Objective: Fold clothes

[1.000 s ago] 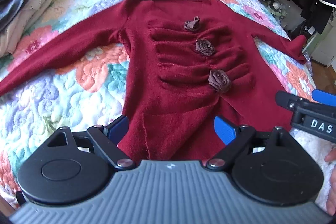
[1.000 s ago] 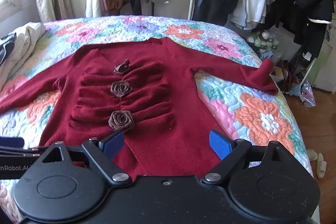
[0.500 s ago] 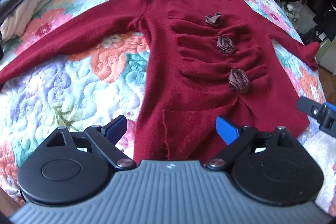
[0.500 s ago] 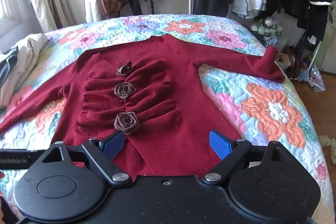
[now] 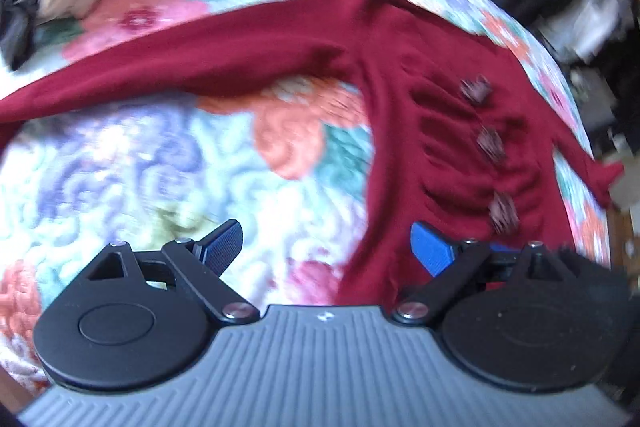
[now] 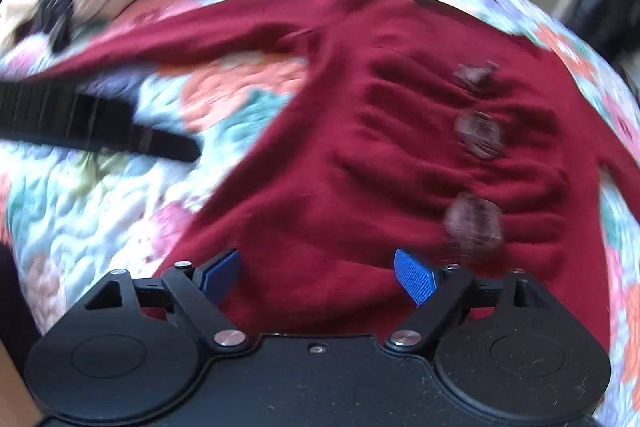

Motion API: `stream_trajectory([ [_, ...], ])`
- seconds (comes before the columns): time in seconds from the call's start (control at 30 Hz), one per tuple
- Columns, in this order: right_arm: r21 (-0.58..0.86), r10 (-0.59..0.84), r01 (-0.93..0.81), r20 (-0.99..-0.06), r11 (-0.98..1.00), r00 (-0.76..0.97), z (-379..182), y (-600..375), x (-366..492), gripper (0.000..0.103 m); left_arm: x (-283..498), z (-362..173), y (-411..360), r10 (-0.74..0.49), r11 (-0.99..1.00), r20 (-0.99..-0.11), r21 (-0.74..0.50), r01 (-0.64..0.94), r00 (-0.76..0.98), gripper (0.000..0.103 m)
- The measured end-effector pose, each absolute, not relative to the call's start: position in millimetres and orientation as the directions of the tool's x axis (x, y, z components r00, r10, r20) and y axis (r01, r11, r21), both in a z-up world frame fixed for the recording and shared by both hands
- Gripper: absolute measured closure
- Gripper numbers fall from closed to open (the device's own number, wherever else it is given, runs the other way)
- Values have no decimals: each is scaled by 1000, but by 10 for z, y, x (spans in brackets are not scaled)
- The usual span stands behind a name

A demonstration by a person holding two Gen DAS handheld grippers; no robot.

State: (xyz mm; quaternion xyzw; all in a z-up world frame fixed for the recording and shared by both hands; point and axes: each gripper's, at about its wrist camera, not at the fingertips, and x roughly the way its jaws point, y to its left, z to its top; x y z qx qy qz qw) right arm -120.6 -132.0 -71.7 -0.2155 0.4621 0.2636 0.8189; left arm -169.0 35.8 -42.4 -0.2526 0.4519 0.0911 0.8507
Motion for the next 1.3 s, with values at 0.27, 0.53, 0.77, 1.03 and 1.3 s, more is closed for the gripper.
stream_trajectory([
  [0.27,-199,185,-638,-856,744,483,-803,-1238,-1389,68,-1721,-540,591,-121,828,-818,-396,-397,563,11],
  [0.53,-199,85,-532,-883,823,461,-704,-1568,-1477,99,-1743,-534,589,-142,832,-809,-410,-374,571,11],
  [0.77,-245,76,-481,-829,842,554,-360,-1669,-1629,45,-1722,-529,221,-213,873,-813,-408,-269,542,10],
  [1.03,-312,15,-407,-779,859,627,-64,-2125,-1566,36,-1767,-315,-333,-145,952,-842,-262,-158,520,8],
  [1.3,-184,34,-282,-781,942,624,-1,-2630,-1454,20,-1884,-154,-791,-162,969,-806,-238,-61,569,6],
])
